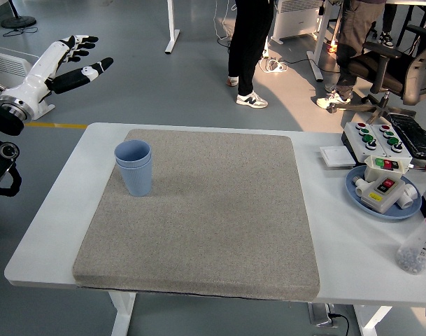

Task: Push cup pick cup insert cup

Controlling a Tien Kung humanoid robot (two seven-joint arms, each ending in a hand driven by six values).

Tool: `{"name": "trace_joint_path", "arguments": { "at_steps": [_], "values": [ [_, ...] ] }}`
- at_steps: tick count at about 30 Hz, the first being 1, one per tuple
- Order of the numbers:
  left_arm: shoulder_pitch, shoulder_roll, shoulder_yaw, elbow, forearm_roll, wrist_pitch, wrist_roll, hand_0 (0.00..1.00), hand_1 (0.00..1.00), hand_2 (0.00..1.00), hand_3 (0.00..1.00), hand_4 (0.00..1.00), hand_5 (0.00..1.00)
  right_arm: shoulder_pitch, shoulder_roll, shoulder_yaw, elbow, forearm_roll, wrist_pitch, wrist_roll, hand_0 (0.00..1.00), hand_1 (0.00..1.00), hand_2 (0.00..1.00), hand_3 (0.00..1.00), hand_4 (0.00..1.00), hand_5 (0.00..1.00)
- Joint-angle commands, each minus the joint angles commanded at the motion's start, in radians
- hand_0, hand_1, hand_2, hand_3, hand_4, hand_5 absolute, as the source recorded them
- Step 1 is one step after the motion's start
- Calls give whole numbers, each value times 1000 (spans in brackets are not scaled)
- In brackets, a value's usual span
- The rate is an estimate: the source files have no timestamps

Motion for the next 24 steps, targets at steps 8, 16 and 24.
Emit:
{"name": "trace_joint_path", "arguments": {
  "at_steps": [8, 16, 24],
  "values": [
    [295, 11, -254, -273, -338, 6, 36, 706, 724, 725, 677, 635, 761, 4, 1, -12, -5, 34, -2, 15, 529, 504, 550, 554, 115, 795],
    [583, -33, -417, -468, -676, -26, 38, 753, 786, 794, 724, 621, 998, 3, 0, -20, -9, 62, -4, 26, 529, 503, 550, 552, 113, 801],
    [786, -183, -468, -544, -779, -19, -15, 794, 818, 829, 770, 619, 998, 3, 0, -3, -13, 49, -1, 27, 529, 504, 550, 553, 113, 802]
  ]
}}
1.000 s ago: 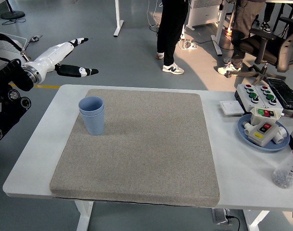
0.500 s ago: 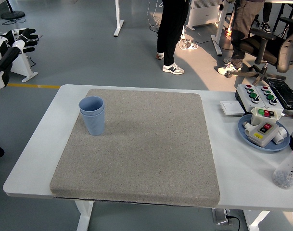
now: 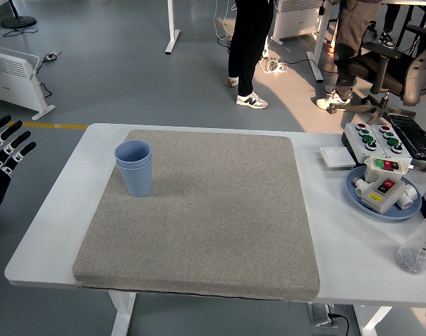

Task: Push cup pick cup insert cup

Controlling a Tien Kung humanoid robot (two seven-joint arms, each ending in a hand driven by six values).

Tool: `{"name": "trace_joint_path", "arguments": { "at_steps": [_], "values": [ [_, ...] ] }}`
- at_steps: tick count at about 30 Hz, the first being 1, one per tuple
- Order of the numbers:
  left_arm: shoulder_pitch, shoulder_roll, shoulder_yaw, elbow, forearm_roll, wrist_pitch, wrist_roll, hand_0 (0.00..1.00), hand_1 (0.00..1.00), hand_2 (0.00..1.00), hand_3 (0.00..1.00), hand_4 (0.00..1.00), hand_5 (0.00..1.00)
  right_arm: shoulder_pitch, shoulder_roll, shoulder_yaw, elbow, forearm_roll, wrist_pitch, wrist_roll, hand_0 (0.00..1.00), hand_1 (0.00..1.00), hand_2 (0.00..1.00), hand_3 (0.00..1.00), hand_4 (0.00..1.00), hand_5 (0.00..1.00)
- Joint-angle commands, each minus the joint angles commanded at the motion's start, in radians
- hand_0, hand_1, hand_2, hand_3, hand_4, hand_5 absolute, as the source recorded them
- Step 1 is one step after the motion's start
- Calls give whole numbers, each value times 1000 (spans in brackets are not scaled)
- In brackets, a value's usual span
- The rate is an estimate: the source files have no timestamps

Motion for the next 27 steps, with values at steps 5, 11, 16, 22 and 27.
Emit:
{"name": "trace_joint_path", "arguments": {
  "at_steps": [5, 11, 16, 22, 27],
  "values": [
    [81, -48, 57, -28, -38, -29, -49, 817, 831, 845, 793, 621, 998, -1, 0, 0, -1, 2, 0, 0, 529, 503, 550, 552, 111, 806],
    [157, -91, 123, -59, -15, -10, -144, 853, 871, 893, 828, 614, 998, -2, -1, -2, -3, 7, 0, 4, 529, 503, 549, 551, 109, 803],
    [172, -97, 144, -56, -4, 17, -173, 871, 882, 909, 842, 608, 998, -3, -2, -19, -6, 35, -1, 15, 529, 503, 549, 552, 108, 804],
    [167, -95, 144, -38, -6, 31, -187, 869, 882, 907, 842, 605, 998, -8, -2, -43, -9, 80, 0, 30, 529, 501, 548, 550, 107, 807],
    [173, -100, 153, -24, -10, 30, -187, 868, 880, 906, 844, 604, 998, -11, -1, -44, -10, 88, -1, 35, 528, 497, 542, 549, 105, 813]
  ]
}}
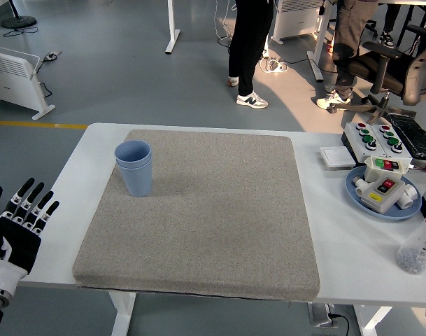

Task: Push cup pick cup insert cup

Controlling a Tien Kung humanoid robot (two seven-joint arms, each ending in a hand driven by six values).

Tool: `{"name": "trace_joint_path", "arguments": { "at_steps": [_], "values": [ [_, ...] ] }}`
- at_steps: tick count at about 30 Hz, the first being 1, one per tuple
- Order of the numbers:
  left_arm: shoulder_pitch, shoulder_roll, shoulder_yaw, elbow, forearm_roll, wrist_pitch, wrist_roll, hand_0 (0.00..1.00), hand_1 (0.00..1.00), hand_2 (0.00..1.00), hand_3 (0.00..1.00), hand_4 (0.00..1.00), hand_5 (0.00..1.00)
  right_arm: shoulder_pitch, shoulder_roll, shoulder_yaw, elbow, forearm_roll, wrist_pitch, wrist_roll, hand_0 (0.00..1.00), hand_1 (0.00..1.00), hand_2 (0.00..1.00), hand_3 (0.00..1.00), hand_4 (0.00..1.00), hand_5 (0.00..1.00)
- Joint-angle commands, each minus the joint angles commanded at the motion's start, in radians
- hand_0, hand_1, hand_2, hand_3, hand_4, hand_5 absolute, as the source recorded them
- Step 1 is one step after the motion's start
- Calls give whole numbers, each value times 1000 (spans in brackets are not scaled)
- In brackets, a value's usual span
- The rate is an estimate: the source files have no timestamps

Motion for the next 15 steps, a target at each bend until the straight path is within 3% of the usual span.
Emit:
{"name": "trace_joint_path", "arguments": {
  "at_steps": [15],
  "values": [
    [-11, -9, 2, 29, 36, -14, 18, 863, 873, 896, 843, 604, 998, 7, 0, 11, -2, -11, -1, 7, 529, 497, 542, 544, 103, 823]
  ]
}}
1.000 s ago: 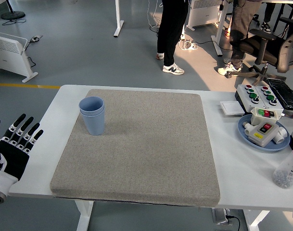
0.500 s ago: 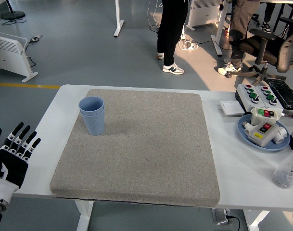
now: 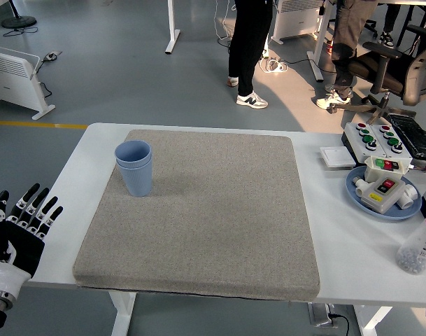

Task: Push cup pick cup insert cup

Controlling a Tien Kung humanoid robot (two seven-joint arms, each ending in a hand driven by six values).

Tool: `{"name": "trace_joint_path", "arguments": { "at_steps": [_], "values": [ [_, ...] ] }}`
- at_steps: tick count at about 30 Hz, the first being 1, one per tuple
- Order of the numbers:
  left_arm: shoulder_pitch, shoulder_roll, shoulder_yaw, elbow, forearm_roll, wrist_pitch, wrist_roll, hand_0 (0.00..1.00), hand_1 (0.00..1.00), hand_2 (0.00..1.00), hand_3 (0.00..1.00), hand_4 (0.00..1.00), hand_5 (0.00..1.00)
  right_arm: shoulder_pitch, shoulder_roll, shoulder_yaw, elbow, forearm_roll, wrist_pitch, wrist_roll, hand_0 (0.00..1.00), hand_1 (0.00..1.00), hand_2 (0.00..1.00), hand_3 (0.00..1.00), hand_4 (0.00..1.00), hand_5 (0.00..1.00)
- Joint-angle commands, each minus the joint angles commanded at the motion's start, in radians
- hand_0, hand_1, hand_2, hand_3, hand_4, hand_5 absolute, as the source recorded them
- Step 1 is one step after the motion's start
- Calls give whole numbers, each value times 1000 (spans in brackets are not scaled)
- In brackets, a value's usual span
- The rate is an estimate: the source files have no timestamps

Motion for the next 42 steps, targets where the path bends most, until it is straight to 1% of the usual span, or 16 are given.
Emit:
{"name": "trace_joint_path", "arguments": {
  "at_steps": [3, 4, 8, 15, 33, 42],
  "values": [
    [-1, -2, 1, 6, 17, -7, 10, 864, 874, 889, 833, 605, 998, 1, 0, 0, 0, -1, 0, 0, 529, 497, 541, 544, 102, 824],
    [-3, -2, 3, 12, 38, -11, 21, 864, 874, 889, 833, 605, 998, 1, 0, 0, 0, -2, 1, -1, 529, 497, 541, 544, 102, 824],
    [-7, -3, 10, 28, 72, -14, 34, 864, 874, 889, 833, 605, 998, 2, 1, -1, 0, -1, 0, -2, 529, 497, 541, 544, 102, 824],
    [-15, -5, 9, 46, 88, -15, 39, 871, 877, 892, 817, 605, 998, 4, 1, 4, 0, -4, 0, -3, 529, 494, 538, 542, 100, 831],
    [-29, -9, 1, 54, 99, -9, 38, 874, 878, 888, 814, 606, 998, 13, 2, 36, 0, -42, 1, -13, 529, 493, 538, 541, 98, 833],
    [-19, -10, -1, 56, 102, -2, 38, 872, 878, 888, 812, 600, 998, 9, -1, 45, 0, -59, 1, -16, 529, 493, 538, 541, 98, 834]
  ]
}}
